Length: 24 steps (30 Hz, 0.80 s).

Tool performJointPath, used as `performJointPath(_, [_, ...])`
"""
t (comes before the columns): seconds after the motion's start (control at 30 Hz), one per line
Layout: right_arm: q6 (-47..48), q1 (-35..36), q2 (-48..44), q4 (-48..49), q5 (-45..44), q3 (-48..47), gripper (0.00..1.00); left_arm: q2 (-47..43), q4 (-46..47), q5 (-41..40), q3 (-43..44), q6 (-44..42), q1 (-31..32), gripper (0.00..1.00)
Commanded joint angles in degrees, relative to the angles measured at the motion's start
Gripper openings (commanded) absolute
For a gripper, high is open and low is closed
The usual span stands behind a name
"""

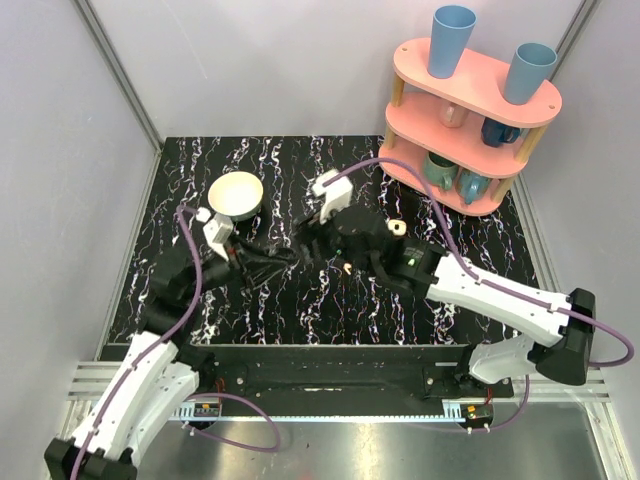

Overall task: Insert the wireless bluetooth earbuds into the charging case
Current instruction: Place the charging case with the earbuds at the center of the board.

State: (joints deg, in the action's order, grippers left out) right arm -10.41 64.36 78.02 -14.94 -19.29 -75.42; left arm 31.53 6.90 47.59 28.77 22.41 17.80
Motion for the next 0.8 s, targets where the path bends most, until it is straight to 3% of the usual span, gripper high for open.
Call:
performJointPath(0.0, [-7.7,-9.8,-6.6,-0.8,-7.9,4.7,0.79,6.7,2.6,-11.2,-1.3,8.5,-0.3,0.00])
performJointPath(0.23, [-17.3,-22.5,-11.1,-1.0,1.4,16.2,0.88,23.9,14.0,-13.8,-7.1,14.4,-0.1,0.00])
performJointPath(0.37, [-23.5,-29.9,-9.3,-1.3,5.6,19.3,0.90,32.5,21.9,-15.3,-9.3,15.9,0.2,0.00])
performJointPath(0.63, [-23.1,-38.3,-2.8,1.8,9.5,20.6,0.92,47.5,30.2,-15.9,-8.5,17.2,0.2,0.03])
performJointPath(0.77, [-15.1,-42.6,2.5,2.8,16.4,18.3,0.93,52.3,28.2,-15.7,-5.7,15.9,0.0,0.11])
